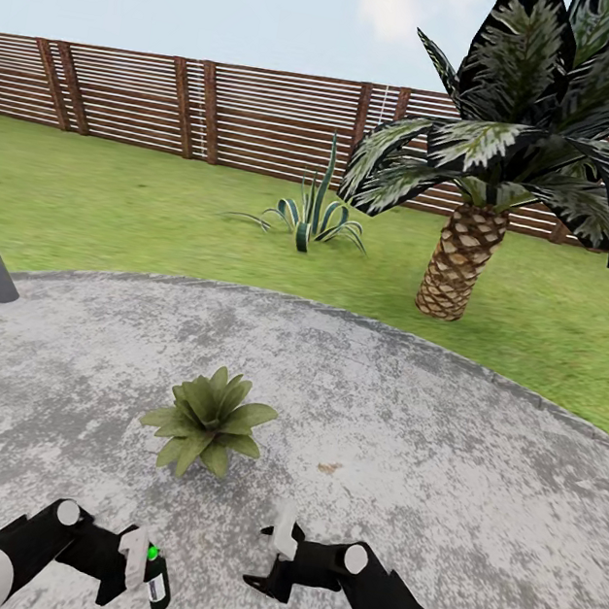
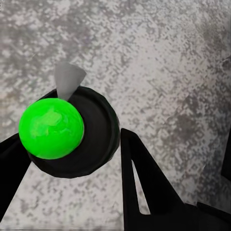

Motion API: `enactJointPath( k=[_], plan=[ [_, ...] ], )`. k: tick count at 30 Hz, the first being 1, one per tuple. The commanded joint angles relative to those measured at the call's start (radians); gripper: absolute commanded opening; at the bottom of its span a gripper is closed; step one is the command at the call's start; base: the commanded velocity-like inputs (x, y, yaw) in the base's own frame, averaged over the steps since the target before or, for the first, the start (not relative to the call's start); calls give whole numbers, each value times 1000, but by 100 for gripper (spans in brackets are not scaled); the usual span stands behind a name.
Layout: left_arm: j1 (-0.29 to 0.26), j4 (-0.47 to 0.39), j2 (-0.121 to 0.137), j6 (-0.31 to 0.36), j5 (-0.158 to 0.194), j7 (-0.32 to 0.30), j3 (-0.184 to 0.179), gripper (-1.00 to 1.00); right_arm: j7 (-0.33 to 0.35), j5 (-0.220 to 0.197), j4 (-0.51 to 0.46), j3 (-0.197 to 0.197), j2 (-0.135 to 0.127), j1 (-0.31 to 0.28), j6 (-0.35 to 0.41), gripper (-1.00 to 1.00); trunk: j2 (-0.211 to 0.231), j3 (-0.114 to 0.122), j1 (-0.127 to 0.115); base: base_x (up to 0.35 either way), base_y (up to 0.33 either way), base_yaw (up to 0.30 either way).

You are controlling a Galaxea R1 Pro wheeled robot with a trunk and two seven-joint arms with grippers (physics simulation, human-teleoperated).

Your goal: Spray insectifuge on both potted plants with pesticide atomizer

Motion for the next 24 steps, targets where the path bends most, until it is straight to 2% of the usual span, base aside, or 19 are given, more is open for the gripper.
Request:
enactJointPath(
  k=[1, 4, 7, 10, 12, 15, 16, 18, 22, 24],
  plan=[
    [1, -1, 2, -6, -1, 0, -5, -100, -1, 10, 0, -1, -2, 0, -5, 100, 0, -1, 0, 0, 0, 0],
    [4, -1, 4, -7, -1, 2, -5, -100, -3, 9, 3, -2, -5, 1, -5, 100, 0, -1, 0, 0, 0, 0],
    [5, -1, 4, -2, -1, 9, -5, -100, -22, 6, 53, -8, -10, 1, -7, 100, 0, -1, 0, 0, 0, 0],
    [6, -1, 6, 1, 0, 14, 0, -100, -93, 2, 83, -11, -32, 2, -7, 100, 0, -1, 0, 0, 0, 0],
    [7, -1, 16, 3, 9, 42, 11, -100, -184, -10, 128, -13, -48, 3, -8, 100, 0, -1, 0, 0, 0, 0],
    [7, 1, 20, 6, 21, 95, 51, -100, -305, -63, 185, -15, -54, 4, -7, 100, 0, -1, 0, 0, 0, 0],
    [7, 1, 20, 11, 25, 129, 89, -100, -384, -103, 207, -16, -56, 4, -7, 100, 0, -1, 0, 0, 0, 0],
    [8, 2, 20, 24, 27, 164, 142, -100, -476, -139, 217, -16, -57, 4, -7, 100, 0, -1, 0, 0, 0, 0],
    [9, 2, 17, 69, 28, 186, 209, -100, -591, -183, 230, -17, -68, 6, -7, 100, 0, -1, 0, 0, 0, 0],
    [9, 1, 16, 160, 27, 189, 229, -100, -666, -295, 263, -17, -100, 17, -10, 100, 0, -1, 0, 0, 0, 0]
  ],
)
